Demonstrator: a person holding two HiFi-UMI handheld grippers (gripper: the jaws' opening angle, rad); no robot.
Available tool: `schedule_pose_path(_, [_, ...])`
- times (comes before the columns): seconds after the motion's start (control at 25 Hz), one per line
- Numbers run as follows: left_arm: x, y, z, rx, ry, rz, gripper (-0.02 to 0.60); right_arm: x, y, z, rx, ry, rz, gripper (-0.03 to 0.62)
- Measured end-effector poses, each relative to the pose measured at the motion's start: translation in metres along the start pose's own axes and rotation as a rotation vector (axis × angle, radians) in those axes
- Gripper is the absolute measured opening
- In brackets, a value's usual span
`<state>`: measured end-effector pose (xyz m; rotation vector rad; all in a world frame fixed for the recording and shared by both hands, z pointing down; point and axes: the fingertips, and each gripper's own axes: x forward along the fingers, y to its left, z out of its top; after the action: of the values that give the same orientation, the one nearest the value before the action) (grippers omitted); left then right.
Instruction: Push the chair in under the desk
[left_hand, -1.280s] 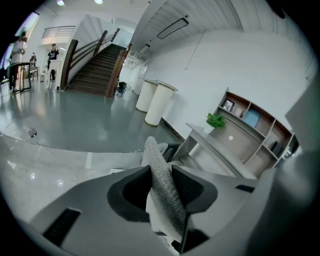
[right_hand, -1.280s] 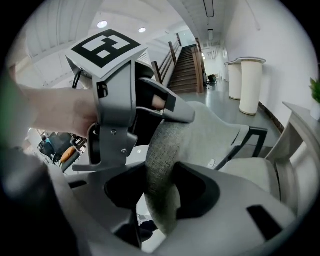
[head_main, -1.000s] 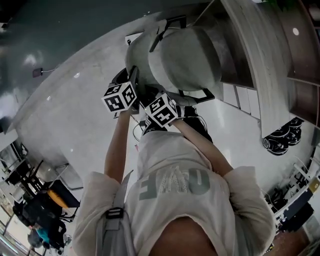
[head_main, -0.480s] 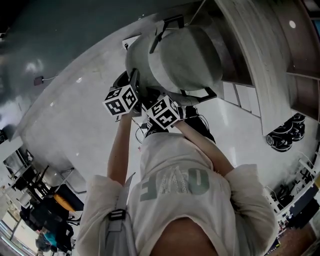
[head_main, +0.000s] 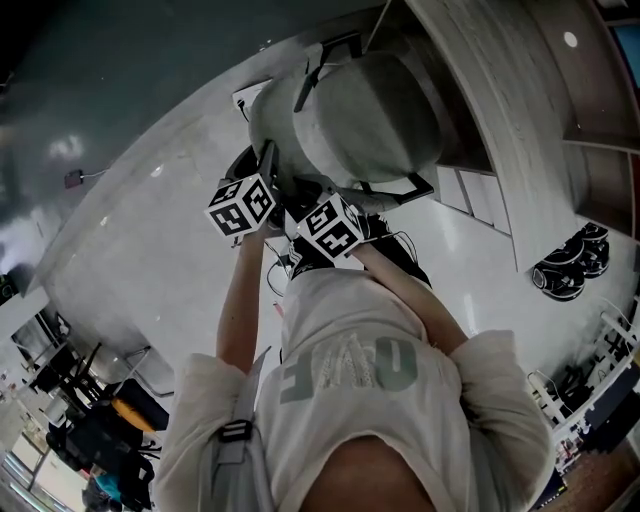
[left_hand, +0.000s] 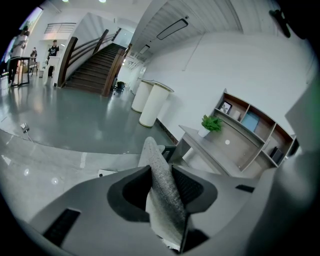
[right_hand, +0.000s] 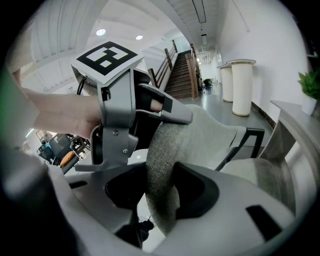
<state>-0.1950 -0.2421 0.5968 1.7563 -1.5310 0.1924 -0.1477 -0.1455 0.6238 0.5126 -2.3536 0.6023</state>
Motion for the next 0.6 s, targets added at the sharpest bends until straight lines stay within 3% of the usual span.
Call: schedule_pose_path(0.6, [0.049,-0.048,-0.001,0.03,0.035,-0.018,0.137,-0.026,-0.061,-0.009,0.014,-0.012,-0.016,0.158])
